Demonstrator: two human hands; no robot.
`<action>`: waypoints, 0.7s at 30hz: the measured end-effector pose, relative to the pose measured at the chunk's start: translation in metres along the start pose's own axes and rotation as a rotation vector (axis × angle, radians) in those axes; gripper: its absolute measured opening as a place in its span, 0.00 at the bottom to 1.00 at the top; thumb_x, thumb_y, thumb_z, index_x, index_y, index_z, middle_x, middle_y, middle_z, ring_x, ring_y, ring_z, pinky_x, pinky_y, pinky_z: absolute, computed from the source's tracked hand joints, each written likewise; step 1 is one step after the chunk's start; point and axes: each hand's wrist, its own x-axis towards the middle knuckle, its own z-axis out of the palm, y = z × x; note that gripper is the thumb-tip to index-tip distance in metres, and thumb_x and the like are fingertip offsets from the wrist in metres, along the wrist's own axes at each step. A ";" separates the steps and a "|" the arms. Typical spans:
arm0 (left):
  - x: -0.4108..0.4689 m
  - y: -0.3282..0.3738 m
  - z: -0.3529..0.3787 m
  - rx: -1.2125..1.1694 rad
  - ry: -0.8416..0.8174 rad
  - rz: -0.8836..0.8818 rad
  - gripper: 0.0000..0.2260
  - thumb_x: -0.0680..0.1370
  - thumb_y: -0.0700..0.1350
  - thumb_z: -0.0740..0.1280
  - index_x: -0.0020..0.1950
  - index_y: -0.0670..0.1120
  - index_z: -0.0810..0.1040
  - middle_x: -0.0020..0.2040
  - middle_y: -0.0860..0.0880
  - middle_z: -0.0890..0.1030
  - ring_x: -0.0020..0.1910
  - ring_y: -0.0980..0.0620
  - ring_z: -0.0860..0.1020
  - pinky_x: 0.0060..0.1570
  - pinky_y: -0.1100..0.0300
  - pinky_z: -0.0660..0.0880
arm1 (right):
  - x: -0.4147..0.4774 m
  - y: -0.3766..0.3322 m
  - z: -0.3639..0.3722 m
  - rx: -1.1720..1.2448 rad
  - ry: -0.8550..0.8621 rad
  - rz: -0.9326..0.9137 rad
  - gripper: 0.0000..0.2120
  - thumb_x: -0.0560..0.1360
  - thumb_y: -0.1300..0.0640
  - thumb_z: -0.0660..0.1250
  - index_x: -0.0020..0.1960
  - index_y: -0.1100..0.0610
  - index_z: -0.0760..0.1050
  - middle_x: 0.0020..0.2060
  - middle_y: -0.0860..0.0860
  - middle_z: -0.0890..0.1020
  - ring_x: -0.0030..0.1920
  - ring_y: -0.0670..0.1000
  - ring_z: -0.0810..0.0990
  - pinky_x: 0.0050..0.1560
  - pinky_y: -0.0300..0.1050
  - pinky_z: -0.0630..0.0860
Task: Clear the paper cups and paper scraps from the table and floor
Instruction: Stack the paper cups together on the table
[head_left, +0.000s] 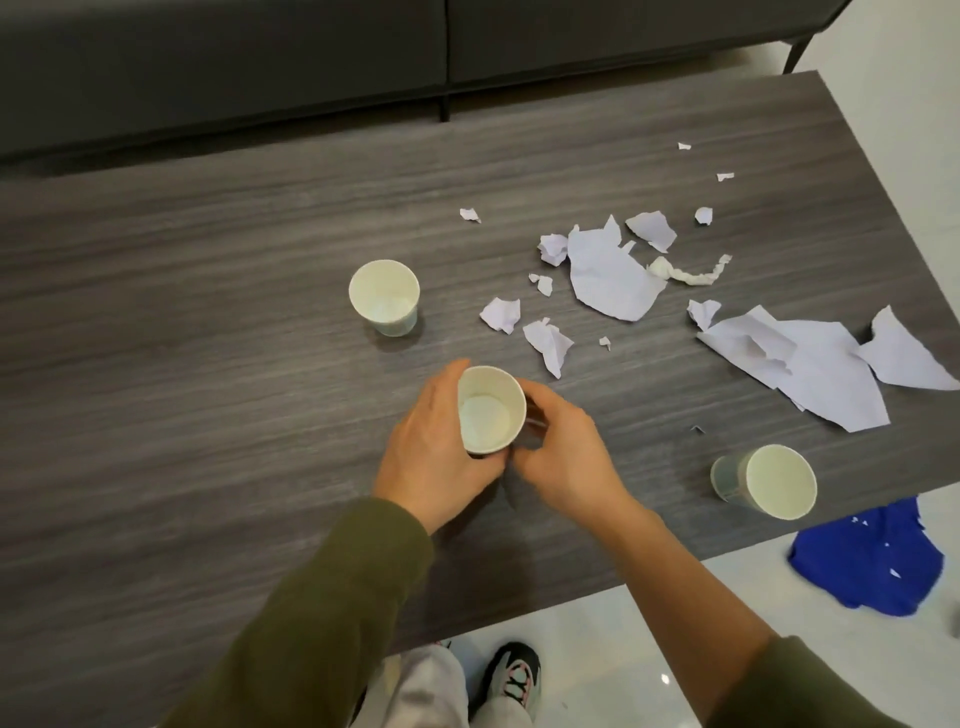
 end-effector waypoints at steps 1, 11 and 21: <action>0.004 0.002 -0.012 -0.014 0.021 0.019 0.36 0.64 0.47 0.75 0.69 0.50 0.64 0.65 0.51 0.72 0.62 0.50 0.72 0.58 0.56 0.70 | 0.004 -0.011 0.002 -0.001 -0.002 -0.024 0.32 0.64 0.73 0.62 0.57 0.41 0.72 0.44 0.31 0.78 0.52 0.34 0.78 0.54 0.28 0.72; 0.045 0.027 -0.142 -0.067 0.218 0.114 0.38 0.64 0.49 0.77 0.70 0.51 0.64 0.66 0.53 0.72 0.63 0.52 0.72 0.58 0.58 0.70 | 0.036 -0.139 0.008 0.023 0.022 -0.231 0.29 0.68 0.67 0.68 0.65 0.47 0.69 0.54 0.33 0.76 0.54 0.31 0.74 0.54 0.26 0.69; 0.073 0.008 -0.157 -0.101 0.281 0.081 0.39 0.64 0.51 0.77 0.70 0.51 0.62 0.67 0.55 0.70 0.63 0.54 0.69 0.55 0.63 0.63 | 0.060 -0.126 0.012 -0.073 -0.009 -0.089 0.42 0.66 0.61 0.75 0.74 0.49 0.58 0.71 0.44 0.66 0.67 0.43 0.68 0.62 0.35 0.65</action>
